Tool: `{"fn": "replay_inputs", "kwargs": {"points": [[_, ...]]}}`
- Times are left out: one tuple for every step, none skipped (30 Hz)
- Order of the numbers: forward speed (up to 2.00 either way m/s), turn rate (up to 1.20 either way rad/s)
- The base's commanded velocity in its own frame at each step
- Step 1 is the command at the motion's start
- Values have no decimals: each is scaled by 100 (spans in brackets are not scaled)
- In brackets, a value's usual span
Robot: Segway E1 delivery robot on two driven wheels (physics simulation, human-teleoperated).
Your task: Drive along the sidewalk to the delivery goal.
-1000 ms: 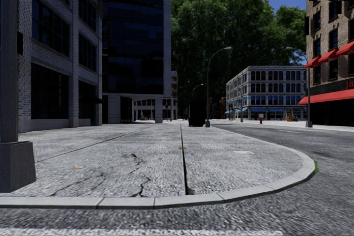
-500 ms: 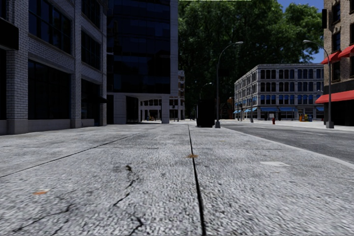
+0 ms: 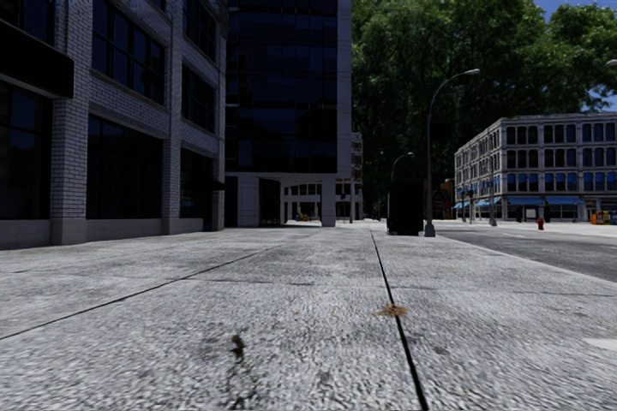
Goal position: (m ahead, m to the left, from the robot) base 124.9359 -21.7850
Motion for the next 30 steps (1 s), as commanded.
{"fn": "replay_inputs", "kwargs": {"points": [[200, 78], [200, 0], [200, 0], [200, 0], [200, 0], [200, 0], [200, 0], [200, 0], [200, 0], [200, 0], [200, 0], [200, 0], [200, 0], [200, 0], [200, 0], [200, 0], [200, 0], [200, 0], [200, 0], [200, 0], [200, 0], [200, 0], [200, 0], [200, 0], [200, 0], [200, 0], [200, 0], [200, 0], [200, 0], [200, 0]]}}
